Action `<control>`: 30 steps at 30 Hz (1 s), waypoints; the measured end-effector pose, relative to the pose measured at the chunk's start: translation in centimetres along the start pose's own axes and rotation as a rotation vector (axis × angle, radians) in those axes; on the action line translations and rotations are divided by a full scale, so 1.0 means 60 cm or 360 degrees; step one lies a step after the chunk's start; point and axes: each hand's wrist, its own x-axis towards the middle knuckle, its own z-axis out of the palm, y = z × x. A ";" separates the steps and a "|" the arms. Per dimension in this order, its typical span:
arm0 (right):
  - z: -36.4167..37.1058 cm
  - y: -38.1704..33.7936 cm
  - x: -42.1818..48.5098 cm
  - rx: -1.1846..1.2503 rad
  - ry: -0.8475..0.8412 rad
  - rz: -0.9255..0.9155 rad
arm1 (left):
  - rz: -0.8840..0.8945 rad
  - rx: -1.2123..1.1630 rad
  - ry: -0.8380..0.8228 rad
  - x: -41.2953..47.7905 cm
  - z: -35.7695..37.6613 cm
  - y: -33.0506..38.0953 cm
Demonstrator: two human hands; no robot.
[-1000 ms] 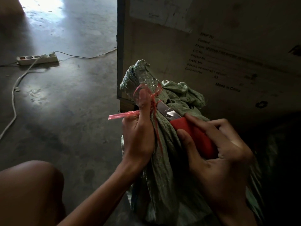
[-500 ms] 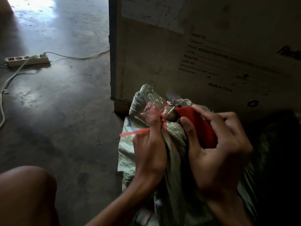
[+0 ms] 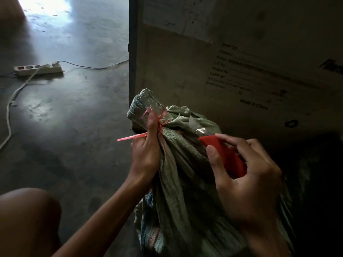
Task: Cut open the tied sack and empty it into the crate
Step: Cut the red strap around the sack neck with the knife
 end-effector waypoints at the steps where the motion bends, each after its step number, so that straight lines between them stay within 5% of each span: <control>1: -0.001 0.000 0.001 0.0044 0.0009 0.0014 | 0.0019 0.0018 -0.0030 -0.001 0.001 0.001; 12: -0.025 -0.001 0.033 0.0491 0.0023 0.0287 | 0.0489 0.0350 -0.0692 0.008 -0.006 -0.006; 19: -0.004 0.015 0.028 0.0607 -0.0205 0.0298 | 0.0186 0.0053 -0.0724 -0.019 0.005 0.011; 30: 0.012 0.012 0.019 0.0323 -0.0171 0.0029 | -0.0427 -0.0486 -0.0596 -0.022 0.018 0.013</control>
